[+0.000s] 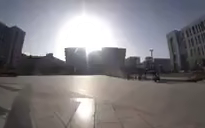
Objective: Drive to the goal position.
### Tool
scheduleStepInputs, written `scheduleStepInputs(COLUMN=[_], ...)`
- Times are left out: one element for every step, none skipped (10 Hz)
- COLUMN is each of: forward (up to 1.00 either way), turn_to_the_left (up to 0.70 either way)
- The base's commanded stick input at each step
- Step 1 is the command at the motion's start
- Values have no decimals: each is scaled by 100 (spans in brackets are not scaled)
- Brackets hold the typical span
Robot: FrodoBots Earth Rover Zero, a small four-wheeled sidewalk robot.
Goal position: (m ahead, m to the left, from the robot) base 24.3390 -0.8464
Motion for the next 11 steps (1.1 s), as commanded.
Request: scheduleStepInputs(forward=[100,100,100,100,100,100,100,100,100,100,100], turn_to_the_left=[4,4,4,4,4,4,4,4,4,4,4])
